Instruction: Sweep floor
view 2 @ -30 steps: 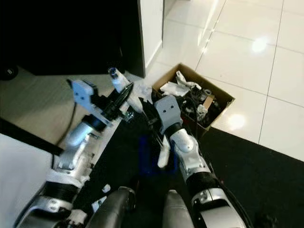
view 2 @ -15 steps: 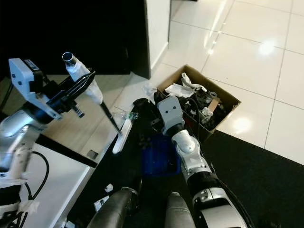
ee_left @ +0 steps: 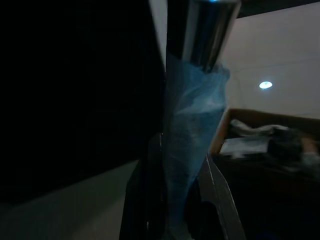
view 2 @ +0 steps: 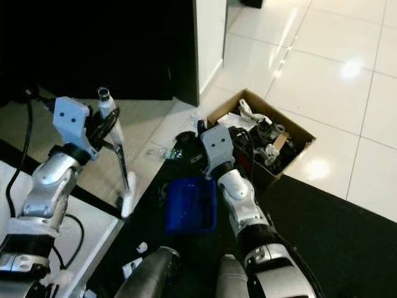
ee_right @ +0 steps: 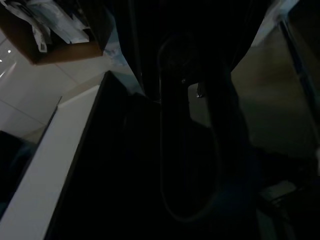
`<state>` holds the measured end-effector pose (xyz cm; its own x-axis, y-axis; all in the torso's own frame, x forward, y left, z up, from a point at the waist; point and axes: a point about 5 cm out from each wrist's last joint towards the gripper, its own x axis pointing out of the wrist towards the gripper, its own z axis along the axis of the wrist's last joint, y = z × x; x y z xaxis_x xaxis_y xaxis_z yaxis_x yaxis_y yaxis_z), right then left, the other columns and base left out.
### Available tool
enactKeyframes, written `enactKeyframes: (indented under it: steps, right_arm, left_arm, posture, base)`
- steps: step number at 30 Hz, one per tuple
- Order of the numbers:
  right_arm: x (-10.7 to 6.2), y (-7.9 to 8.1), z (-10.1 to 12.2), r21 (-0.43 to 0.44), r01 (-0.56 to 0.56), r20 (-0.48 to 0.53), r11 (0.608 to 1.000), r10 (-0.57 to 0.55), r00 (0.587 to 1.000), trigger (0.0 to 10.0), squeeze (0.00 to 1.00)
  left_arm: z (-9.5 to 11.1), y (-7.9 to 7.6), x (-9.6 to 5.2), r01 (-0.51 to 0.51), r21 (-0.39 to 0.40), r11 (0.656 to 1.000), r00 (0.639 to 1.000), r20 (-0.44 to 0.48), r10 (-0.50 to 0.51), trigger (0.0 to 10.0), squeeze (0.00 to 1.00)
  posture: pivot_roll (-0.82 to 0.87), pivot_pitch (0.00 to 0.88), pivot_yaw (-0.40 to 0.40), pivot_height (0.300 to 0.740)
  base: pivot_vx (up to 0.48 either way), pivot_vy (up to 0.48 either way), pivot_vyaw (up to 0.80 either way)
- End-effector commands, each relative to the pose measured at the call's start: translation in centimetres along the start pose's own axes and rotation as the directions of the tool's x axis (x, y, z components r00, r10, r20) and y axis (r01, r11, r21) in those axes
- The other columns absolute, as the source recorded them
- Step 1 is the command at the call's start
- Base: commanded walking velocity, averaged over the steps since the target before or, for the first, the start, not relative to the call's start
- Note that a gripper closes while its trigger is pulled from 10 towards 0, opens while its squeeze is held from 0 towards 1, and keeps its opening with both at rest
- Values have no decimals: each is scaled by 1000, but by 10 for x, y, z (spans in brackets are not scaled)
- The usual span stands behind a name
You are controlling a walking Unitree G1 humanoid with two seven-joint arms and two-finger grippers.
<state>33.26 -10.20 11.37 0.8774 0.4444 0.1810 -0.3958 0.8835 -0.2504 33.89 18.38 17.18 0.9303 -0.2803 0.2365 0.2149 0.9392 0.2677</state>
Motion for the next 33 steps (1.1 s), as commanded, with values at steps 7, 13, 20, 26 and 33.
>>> enactKeyframes:
  steps: [7, 13, 20, 26, 33]
  right_arm:
    - [-9, 2, -4, -14, 2, -2, 1000, -2, 1000, 10000, 0]
    - [-17, -13, -7, -94, 12, -45, 996, -16, 999, 10000, 0]
    - [-27, -26, -12, -123, 61, -70, 991, -70, 995, 10000, 0]
    - [-27, -22, -12, -93, 62, -65, 994, -69, 996, 10000, 0]
    - [-24, -20, -6, -98, 65, -45, 993, -70, 997, 10000, 0]
  left_arm:
    - [-29, 3, -3, -71, 28, 997, 996, -53, 72, 10000, 0]
    - [-34, -1, 2, -85, 4, 996, 995, -46, 86, 10000, 0]
    - [-33, -4, 13, -89, -43, 995, 996, -29, 88, 10000, 0]
    - [-32, -8, 20, -96, -91, 991, 995, -34, 93, 10000, 0]
    - [-31, -15, 30, -107, -214, 971, 994, -43, 100, 10000, 0]
  posture:
    - [-76, 259, 117, 740]
    - [-121, 290, 93, 740]
    - [-149, 332, 102, 740]
    - [-164, 353, 120, 740]
    - [-181, 391, 137, 740]
  base:
    - [0, 0, 0]
    - [0, 0, 0]
    - [0, 0, 0]
    - [0, 0, 0]
    - [0, 0, 0]
